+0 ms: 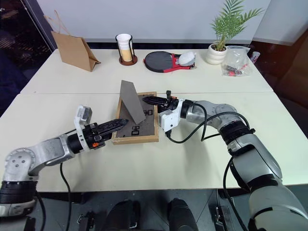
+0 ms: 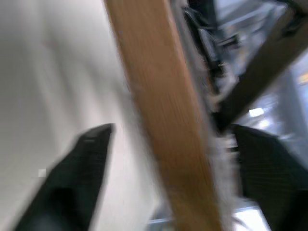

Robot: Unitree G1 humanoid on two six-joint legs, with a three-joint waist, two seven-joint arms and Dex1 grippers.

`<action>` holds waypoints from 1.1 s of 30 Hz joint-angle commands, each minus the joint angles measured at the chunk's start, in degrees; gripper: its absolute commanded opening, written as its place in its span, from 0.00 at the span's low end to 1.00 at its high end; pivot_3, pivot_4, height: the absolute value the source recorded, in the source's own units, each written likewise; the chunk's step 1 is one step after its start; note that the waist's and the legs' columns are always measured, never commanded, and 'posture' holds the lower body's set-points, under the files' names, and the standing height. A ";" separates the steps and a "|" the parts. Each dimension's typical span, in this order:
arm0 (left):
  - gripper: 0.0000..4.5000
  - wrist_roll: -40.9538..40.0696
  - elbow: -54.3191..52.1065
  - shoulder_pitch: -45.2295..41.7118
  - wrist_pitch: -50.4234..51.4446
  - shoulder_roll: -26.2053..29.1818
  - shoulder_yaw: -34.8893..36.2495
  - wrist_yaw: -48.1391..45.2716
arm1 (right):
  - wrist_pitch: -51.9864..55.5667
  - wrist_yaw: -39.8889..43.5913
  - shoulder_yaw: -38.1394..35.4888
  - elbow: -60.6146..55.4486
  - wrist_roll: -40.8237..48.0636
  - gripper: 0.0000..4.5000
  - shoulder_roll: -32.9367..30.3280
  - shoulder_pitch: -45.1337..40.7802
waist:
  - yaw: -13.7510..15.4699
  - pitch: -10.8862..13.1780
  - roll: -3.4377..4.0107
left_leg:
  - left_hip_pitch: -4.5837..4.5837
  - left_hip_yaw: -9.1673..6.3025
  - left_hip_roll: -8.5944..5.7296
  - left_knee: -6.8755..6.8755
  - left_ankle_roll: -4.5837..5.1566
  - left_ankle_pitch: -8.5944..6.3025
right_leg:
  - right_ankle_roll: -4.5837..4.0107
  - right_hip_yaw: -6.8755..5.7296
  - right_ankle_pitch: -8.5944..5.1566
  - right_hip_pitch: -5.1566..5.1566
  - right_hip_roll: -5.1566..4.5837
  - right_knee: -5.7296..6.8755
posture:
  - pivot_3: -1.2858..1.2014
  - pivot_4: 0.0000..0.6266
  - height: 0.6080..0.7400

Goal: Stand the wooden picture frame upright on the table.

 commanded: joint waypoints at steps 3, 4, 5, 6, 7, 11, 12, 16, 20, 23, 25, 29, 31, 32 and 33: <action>1.00 26.06 -4.65 -0.24 -9.35 14.04 1.18 -22.13 | 2.64 24.62 -2.55 2.10 26.55 0.25 1.61 1.84 | 0.05 0.04 0.03 | 0.01 0.01 0.05 -0.06 0.05 -0.03 | -0.03 -0.01 -0.01 0.01 0.16 -0.06 | 0.52 0.24 1.00; 1.00 30.25 -4.41 0.24 -11.85 16.26 0.91 -25.97 | 9.23 33.47 -4.03 0.06 35.65 0.25 2.95 3.26 | 0.03 0.05 0.03 | 0.02 0.01 0.07 -0.10 0.08 -0.05 | -0.03 -0.01 -0.01 0.02 0.17 -0.08 | 0.52 0.24 1.00; 1.00 33.08 -3.77 0.47 -13.46 17.56 0.84 -28.78 | 16.44 41.57 -5.54 -2.40 43.63 0.25 4.08 4.36 | -0.04 0.05 0.03 | 0.04 0.00 0.13 -0.11 0.10 -0.06 | -0.03 -0.03 -0.01 0.05 0.21 -0.12 | 0.52 0.24 1.00; 1.00 35.61 -3.15 0.54 -14.97 18.24 0.70 -31.00 | 24.89 49.14 -7.02 -5.33 50.66 0.25 4.90 5.18 | -0.07 0.07 0.07 | 0.05 0.00 0.21 -0.12 0.12 -0.07 | -0.03 -0.03 -0.01 0.05 0.21 -0.11 | 0.52 0.24 1.00; 1.00 37.35 -2.65 0.50 -15.97 18.21 0.67 -32.53 | 31.63 54.57 -8.19 -7.73 55.30 0.25 5.32 5.65 | 0.02 0.12 0.16 | 0.05 0.00 0.29 -0.12 0.16 -0.09 | -0.02 -0.02 -0.01 0.05 0.20 -0.10 | 0.52 0.24 1.00; 1.00 42.41 -2.44 0.64 -18.28 16.07 0.33 -35.82 | 59.75 70.97 -11.07 -12.96 67.93 0.25 5.56 4.54 | 0.36 0.17 0.23 | 0.03 -0.02 0.30 -0.09 0.28 -0.16 | -0.03 -0.03 0.00 0.03 0.09 -0.02 | 0.52 0.24 1.00; 1.00 43.57 -2.90 0.94 -18.77 15.45 0.16 -36.31 | 66.03 73.87 -11.65 -12.21 69.77 0.25 5.78 3.46 | 0.39 0.17 0.23 | 0.03 -0.03 0.30 -0.09 0.30 -0.18 | -0.03 -0.04 0.00 0.02 0.05 -0.02 | 0.52 0.24 1.00; 1.00 47.81 -4.79 2.11 -21.07 13.51 -0.17 -38.70 | 76.88 80.69 -12.29 -0.54 68.65 0.25 8.86 -1.72 | 0.25 0.17 0.23 | 0.02 -0.02 0.22 -0.10 0.34 -0.20 | -0.05 -0.13 0.00 -0.02 -0.23 0.02 | 0.52 0.24 1.00; 1.00 50.43 -4.44 1.55 -22.08 11.82 0.50 -39.84 | 74.48 82.44 -13.11 11.24 64.23 0.25 12.48 -4.77 | 0.18 0.17 0.23 | -0.04 0.01 0.19 -0.17 0.33 -0.21 | -0.09 -0.12 -0.02 -0.15 -0.27 0.02 | 0.52 0.24 1.00; 1.00 52.49 -4.19 1.59 -22.85 11.01 0.72 -40.19 | 70.80 81.66 -14.06 18.50 60.88 0.25 14.72 -6.06 | 0.16 0.17 0.23 | -0.20 0.07 0.17 -0.19 0.33 -0.21 | -0.05 -0.09 0.00 -0.35 -0.28 0.04 | 0.52 0.24 1.00; 1.00 52.56 -4.61 2.06 -22.34 10.51 1.20 -40.36 | 69.39 81.27 -14.76 21.69 59.15 0.25 15.87 -6.41 | 0.14 0.17 0.23 | -0.28 0.12 0.14 -0.19 0.33 -0.21 | -0.04 -0.08 0.01 -0.42 -0.31 0.05 | 0.52 0.24 1.00; 1.00 52.92 -5.51 3.47 -21.96 10.22 1.87 -41.23 | 67.56 81.01 -15.83 25.34 56.04 0.57 17.13 -6.05 | -0.09 0.16 0.22 | -0.34 0.15 0.14 -0.13 0.34 -0.21 | -0.02 -0.05 0.02 -0.52 -0.31 0.14 | 0.52 0.24 1.00; 1.00 53.02 -5.78 4.04 -21.79 10.52 1.97 -42.03 | 67.54 81.96 -16.65 25.23 55.31 0.75 16.66 -5.74 | -0.06 0.16 0.22 | -0.33 0.14 0.14 -0.12 0.33 -0.21 | -0.02 -0.05 0.02 -0.52 -0.31 0.17 | 0.52 0.24 1.00; 1.00 53.15 -5.94 4.37 -21.80 10.72 1.96 -42.51 | 67.46 82.22 -16.99 24.75 54.95 0.85 16.02 -5.42 | -0.05 0.16 0.22 | -0.33 0.14 0.14 -0.12 0.33 -0.21 | -0.02 -0.05 0.02 -0.52 -0.31 0.17 | 0.52 0.24 1.00; 1.00 53.24 -5.97 4.55 -21.78 10.90 1.89 -43.09 | 66.82 82.18 -16.97 23.89 54.14 0.94 14.86 -4.81 | -0.02 0.16 0.22 | -0.33 0.14 0.14 -0.13 0.33 -0.21 | -0.02 -0.05 0.02 -0.53 -0.31 0.17 | 0.52 0.24 1.00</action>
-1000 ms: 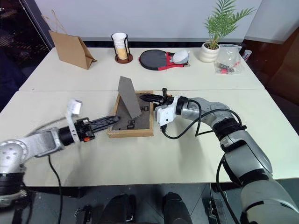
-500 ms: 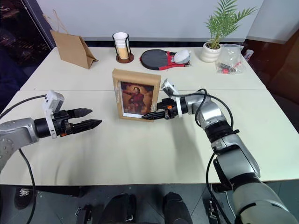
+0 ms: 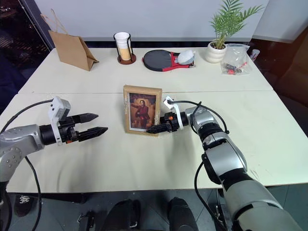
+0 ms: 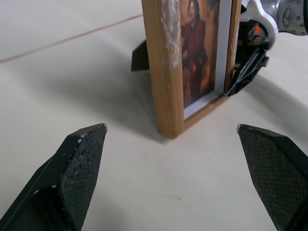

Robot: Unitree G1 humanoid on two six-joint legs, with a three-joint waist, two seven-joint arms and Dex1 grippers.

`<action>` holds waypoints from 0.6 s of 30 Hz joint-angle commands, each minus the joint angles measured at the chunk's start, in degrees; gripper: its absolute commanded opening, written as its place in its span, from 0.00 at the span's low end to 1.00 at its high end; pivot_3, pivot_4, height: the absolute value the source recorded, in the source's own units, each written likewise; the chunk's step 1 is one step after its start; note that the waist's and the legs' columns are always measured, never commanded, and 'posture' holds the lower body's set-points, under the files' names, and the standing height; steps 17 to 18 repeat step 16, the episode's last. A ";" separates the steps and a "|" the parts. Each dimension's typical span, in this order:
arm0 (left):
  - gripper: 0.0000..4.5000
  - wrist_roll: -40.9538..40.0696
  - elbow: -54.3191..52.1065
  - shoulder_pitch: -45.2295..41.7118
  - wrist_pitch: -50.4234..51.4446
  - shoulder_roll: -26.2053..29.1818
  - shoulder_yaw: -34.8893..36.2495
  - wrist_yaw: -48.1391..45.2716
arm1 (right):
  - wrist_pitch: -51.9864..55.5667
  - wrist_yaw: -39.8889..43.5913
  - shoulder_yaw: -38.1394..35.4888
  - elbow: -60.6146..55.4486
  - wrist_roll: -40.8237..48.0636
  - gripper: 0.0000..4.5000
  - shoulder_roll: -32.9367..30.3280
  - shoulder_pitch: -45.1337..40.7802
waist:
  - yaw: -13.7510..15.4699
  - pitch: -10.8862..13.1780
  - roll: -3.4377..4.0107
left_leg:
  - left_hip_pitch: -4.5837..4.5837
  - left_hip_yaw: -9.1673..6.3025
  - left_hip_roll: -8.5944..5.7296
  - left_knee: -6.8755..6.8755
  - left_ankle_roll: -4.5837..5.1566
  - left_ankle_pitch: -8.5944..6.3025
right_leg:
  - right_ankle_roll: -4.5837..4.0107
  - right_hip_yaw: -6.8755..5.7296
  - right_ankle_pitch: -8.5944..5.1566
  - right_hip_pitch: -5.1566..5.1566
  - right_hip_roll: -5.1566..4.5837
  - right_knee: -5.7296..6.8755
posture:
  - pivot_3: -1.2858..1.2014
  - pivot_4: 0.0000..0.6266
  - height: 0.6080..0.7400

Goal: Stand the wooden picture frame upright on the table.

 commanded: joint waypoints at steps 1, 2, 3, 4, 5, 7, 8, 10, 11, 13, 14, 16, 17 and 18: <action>1.00 0.44 -1.83 0.30 -0.20 1.03 1.85 -2.29 | -2.51 1.11 -1.45 -3.16 -2.30 0.98 -3.31 0.86 | 0.06 0.00 0.00 | 0.00 0.00 0.00 0.00 0.00 0.00 | 0.00 0.00 0.00 0.00 0.00 0.00 | 0.52 0.24 1.00; 1.00 0.43 -1.97 0.39 -0.18 1.03 1.89 -2.78 | -3.95 1.11 -1.11 -4.91 -3.45 0.98 -5.11 2.13 | 0.23 0.00 0.00 | 0.00 0.00 -0.01 0.00 0.00 0.00 | 0.00 0.00 0.00 0.00 -0.01 0.00 | 0.52 0.24 1.00; 1.00 0.58 -2.00 0.34 -0.35 1.04 1.89 -3.29 | -6.36 0.28 -0.67 -7.64 -4.98 0.98 -7.58 3.92 | 0.57 0.00 0.00 | 0.00 0.00 -0.03 0.00 0.00 0.00 | 0.00 -0.01 0.00 0.01 -0.03 -0.01 | 0.52 0.24 1.00; 1.00 0.92 -2.03 0.34 -0.74 1.04 1.88 -3.81 | -7.26 0.16 -1.15 -11.42 -5.26 0.98 -9.98 5.84 | 0.73 0.00 0.00 | -0.01 -0.01 -0.06 0.00 0.02 -0.01 | 0.00 -0.03 0.00 0.02 -0.07 -0.03 | 0.52 0.24 1.00; 1.00 1.08 -2.04 0.39 -0.93 1.07 1.91 -4.38 | -5.56 0.36 -2.78 -17.21 -3.94 0.98 -12.61 8.01 | 0.84 0.00 0.00 | -0.02 -0.02 -0.09 0.01 0.05 -0.03 | 0.00 -0.04 0.00 0.03 -0.10 -0.04 | 0.52 0.24 1.00; 1.00 1.12 -2.01 0.47 -1.01 1.02 2.08 -5.26 | -0.55 -0.67 -6.44 -30.66 -0.95 0.98 -17.67 12.81 | 0.74 0.00 0.01 | -0.06 -0.01 -0.13 0.05 0.11 -0.06 | 0.00 -0.04 0.00 0.03 -0.15 -0.05 | 0.52 0.24 1.00; 1.00 1.22 -2.01 0.46 -1.19 1.00 2.09 -5.75 | 2.25 -1.37 -8.49 -38.66 0.55 0.98 -20.66 15.90 | 0.73 0.01 0.01 | -0.15 -0.01 -0.13 0.06 0.12 -0.07 | 0.00 -0.04 0.00 -0.01 -0.16 -0.08 | 0.52 0.24 1.00; 1.00 1.76 -2.04 0.65 -1.45 1.12 2.14 -6.44 | 8.26 -3.54 -11.61 -52.24 3.16 0.98 -24.84 21.05 | 0.56 0.02 0.05 | -0.22 -0.02 -0.11 0.06 0.14 -0.08 | 0.01 -0.04 -0.01 -0.12 -0.16 -0.06 | 0.52 0.24 1.00; 1.00 2.63 -1.85 0.74 -1.89 1.34 1.86 -6.83 | 11.16 -5.17 -13.28 -58.44 4.34 0.98 -26.51 23.30 | 0.28 0.02 0.05 | -0.21 -0.02 -0.08 0.05 0.13 -0.08 | 0.01 -0.04 0.00 -0.13 -0.13 -0.04 | 0.52 0.24 1.00; 1.00 3.89 -1.51 1.06 -2.36 1.76 1.58 -7.75 | 15.81 -8.33 -16.17 -68.63 6.01 0.98 -29.41 27.08 | -0.15 0.01 0.06 | -0.14 -0.01 -0.01 0.04 0.13 -0.08 | 0.02 0.00 0.00 -0.14 -0.01 -0.01 | 0.52 0.24 1.00; 1.00 4.20 -1.44 1.15 -2.38 1.79 1.61 -8.07 | 17.59 -9.57 -17.14 -72.00 6.70 0.98 -30.40 28.37 | -0.24 0.01 0.06 | -0.03 0.00 0.05 0.03 0.13 -0.08 | 0.01 0.00 -0.01 -0.10 0.08 0.03 | 0.52 0.24 1.00; 1.00 2.76 -1.22 1.05 -1.17 1.50 2.81 -8.73 | 23.10 -13.75 -20.75 -79.01 9.35 0.98 -31.38 30.28 | -0.23 0.02 0.06 | 0.12 -0.01 0.09 0.02 0.13 -0.08 | -0.01 0.01 -0.01 0.03 0.18 0.06 | 0.52 0.24 1.00; 1.00 2.76 -1.22 1.05 -1.17 1.50 2.81 -8.73 | 23.10 -13.75 -20.75 -79.01 9.35 0.98 -31.38 30.28 | -0.23 0.02 0.06 | 0.12 -0.01 0.09 0.02 0.13 -0.08 | -0.01 0.01 -0.01 0.03 0.18 0.06 | 0.52 0.24 1.00; 1.00 2.76 -1.22 1.05 -1.17 1.50 2.81 -8.73 | 23.10 -13.75 -20.75 -79.01 9.35 0.98 -31.38 30.28 | -0.23 0.02 0.06 | 0.12 -0.01 0.09 0.02 0.13 -0.08 | -0.01 0.01 -0.01 0.03 0.18 0.06 | 0.52 0.24 1.00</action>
